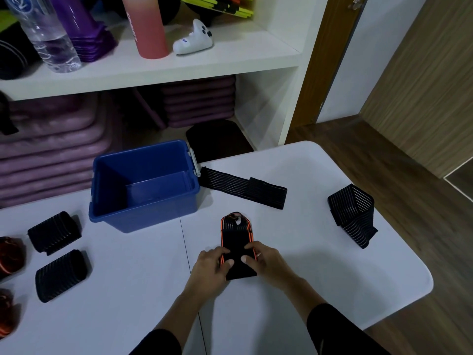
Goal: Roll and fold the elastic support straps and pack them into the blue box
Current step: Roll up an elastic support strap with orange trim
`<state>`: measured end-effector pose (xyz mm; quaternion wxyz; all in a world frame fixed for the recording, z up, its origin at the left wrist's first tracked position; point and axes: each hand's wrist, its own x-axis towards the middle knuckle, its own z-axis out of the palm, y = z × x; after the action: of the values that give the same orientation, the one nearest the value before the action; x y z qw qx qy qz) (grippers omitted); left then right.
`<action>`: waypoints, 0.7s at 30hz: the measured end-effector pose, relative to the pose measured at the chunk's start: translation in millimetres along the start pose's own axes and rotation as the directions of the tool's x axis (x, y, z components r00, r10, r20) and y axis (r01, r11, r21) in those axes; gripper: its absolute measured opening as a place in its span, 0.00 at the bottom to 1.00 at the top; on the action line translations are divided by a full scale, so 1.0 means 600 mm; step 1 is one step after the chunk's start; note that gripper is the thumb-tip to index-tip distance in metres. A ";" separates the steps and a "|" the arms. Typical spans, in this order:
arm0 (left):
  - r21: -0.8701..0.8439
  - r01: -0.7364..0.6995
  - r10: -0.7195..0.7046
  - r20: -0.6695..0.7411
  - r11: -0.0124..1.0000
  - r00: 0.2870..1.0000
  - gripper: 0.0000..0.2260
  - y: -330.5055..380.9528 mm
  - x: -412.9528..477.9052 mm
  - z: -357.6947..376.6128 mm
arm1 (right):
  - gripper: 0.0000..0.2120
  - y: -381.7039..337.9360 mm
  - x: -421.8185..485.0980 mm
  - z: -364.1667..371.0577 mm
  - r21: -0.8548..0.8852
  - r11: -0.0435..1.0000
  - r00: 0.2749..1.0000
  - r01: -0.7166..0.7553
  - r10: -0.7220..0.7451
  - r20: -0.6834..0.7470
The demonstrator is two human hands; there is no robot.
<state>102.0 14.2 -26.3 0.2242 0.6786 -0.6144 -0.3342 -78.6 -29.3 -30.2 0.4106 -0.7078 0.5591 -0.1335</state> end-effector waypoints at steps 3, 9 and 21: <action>-0.026 0.080 -0.081 -0.024 0.996 0.996 0.13 0.000 0.011 0.003 | 0.23 -0.008 -0.001 0.009 -0.010 1.000 0.993 0.001 -0.002 -0.118; -0.045 -0.064 0.055 -0.166 0.997 0.985 0.07 0.014 0.011 0.001 | 0.13 -0.004 -0.003 0.007 0.006 0.983 0.961 0.181 -0.176 -0.212; 0.128 -0.234 0.223 0.093 0.964 0.970 0.29 -0.017 -0.004 -0.003 | 0.33 0.012 -0.025 -0.017 -0.196 0.949 0.968 0.245 -0.229 0.101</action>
<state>110.4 17.8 -31.7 0.1899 0.6037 -0.7184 -0.2889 -95.1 -20.5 -25.3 0.3368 -0.8134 0.4647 -0.0954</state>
